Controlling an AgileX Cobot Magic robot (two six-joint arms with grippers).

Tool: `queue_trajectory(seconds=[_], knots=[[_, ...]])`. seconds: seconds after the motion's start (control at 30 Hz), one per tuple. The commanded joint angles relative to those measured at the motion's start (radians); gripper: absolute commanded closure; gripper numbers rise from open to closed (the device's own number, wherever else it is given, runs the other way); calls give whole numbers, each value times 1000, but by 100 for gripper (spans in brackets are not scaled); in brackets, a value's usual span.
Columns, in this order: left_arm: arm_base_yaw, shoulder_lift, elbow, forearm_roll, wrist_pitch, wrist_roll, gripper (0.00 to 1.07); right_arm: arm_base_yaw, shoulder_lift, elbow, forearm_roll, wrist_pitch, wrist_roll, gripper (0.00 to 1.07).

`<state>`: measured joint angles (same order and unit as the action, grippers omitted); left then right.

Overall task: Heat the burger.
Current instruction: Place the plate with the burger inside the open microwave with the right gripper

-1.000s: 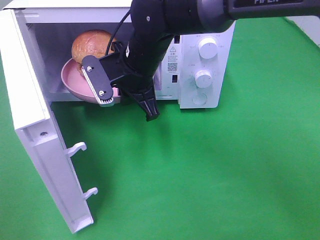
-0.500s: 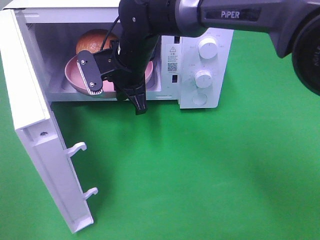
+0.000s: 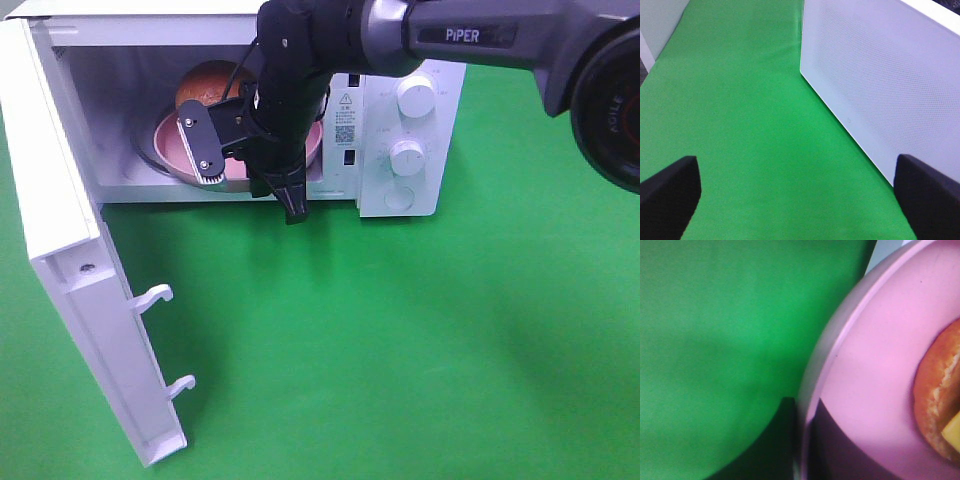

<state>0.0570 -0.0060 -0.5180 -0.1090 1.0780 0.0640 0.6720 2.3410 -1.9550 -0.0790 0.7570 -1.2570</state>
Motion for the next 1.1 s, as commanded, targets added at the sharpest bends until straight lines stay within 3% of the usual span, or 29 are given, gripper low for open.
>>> queue_trajectory(seconds=[0.03, 0.77, 0.97, 1.03, 1.1], knots=[[-6, -15, 3, 0, -9, -5, 9, -7, -11, -21, -27, -98, -12, 107], [-6, -15, 3, 0, -9, -5, 9, -7, 4, -21, -15, -205, -84, 107], [-6, -15, 3, 0, -9, -5, 9, -7, 4, -21, -15, -230, -83, 99], [-6, -15, 3, 0, -9, -5, 9, -7, 4, -21, -15, -230, -83, 94], [-6, -15, 3, 0, -9, -5, 9, -7, 4, -21, -15, -230, -81, 81]])
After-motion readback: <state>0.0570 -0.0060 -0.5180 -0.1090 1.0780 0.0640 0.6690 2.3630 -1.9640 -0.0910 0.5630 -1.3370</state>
